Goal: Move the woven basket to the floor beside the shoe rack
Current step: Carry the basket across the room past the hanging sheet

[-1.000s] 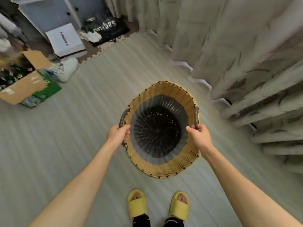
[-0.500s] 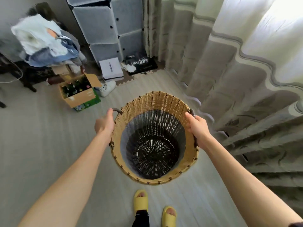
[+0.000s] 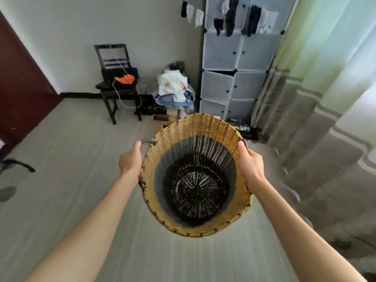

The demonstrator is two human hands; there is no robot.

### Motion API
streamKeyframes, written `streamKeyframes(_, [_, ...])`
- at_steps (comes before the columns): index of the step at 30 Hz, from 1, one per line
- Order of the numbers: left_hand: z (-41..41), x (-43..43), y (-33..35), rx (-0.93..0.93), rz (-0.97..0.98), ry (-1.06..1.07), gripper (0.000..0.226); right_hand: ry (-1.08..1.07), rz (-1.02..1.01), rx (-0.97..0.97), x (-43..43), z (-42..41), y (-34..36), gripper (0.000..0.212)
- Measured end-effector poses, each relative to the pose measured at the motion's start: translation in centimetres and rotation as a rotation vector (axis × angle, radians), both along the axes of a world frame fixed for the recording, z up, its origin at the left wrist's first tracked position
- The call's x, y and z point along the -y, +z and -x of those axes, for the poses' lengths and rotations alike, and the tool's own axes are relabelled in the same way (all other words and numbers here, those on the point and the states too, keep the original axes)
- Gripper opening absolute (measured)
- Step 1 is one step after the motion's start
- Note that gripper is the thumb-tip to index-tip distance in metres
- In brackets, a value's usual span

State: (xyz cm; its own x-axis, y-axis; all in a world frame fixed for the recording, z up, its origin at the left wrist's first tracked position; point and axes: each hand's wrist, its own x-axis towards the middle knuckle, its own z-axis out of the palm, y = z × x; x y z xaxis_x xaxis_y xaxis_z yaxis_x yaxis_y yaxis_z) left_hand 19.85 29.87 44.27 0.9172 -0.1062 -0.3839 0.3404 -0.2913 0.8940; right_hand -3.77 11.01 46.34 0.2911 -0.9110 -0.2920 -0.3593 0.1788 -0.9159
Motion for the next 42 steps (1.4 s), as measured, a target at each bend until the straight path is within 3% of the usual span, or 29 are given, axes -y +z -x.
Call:
streamKeyframes(6, [-3.7, -13.6, 2.3, 0.029, 0.030, 0.229, 0.042, 0.223, 0.022, -0.013, -8.0, -9.6, 1.9, 0.060])
streamKeyframes(12, [-8.4, -31.1, 3.1, 0.087, -0.001, 0.510, 0.048, 0.493, 0.064, -0.005, -21.6, -22.2, 3.2, 0.072])
streamKeyframes(23, [-14.4, -59.0, 2.6, 0.013, 0.016, 0.940, 0.051, 0.899, 0.101, 0.027, -48.3, -40.0, 1.4, 0.048])
streamKeyframes(31, [-20.4, -71.3, 1.5, -0.029, 0.017, 1.129, 0.060, 1.130, 0.117, 0.042, -61.5, -51.8, -0.1, 0.049])
streamKeyframes(36, [-23.5, -75.9, 1.0, -0.055, 0.001, 1.228, 0.052, 1.274, 0.142, 0.032, -68.5, -59.0, -0.1, 0.055])
streamKeyframes(39, [-24.8, -78.7, 0.6, -0.033, 0.001, 1.323, 0.062, 1.383, 0.165, 0.024, -73.6, -63.1, -0.3, 0.056])
streamKeyframes(42, [-25.1, -82.0, 0.4, -0.018, -0.006, 1.390, 0.037, 1.486, 0.155, -0.002, -78.9, -66.5, -0.4, 0.053])
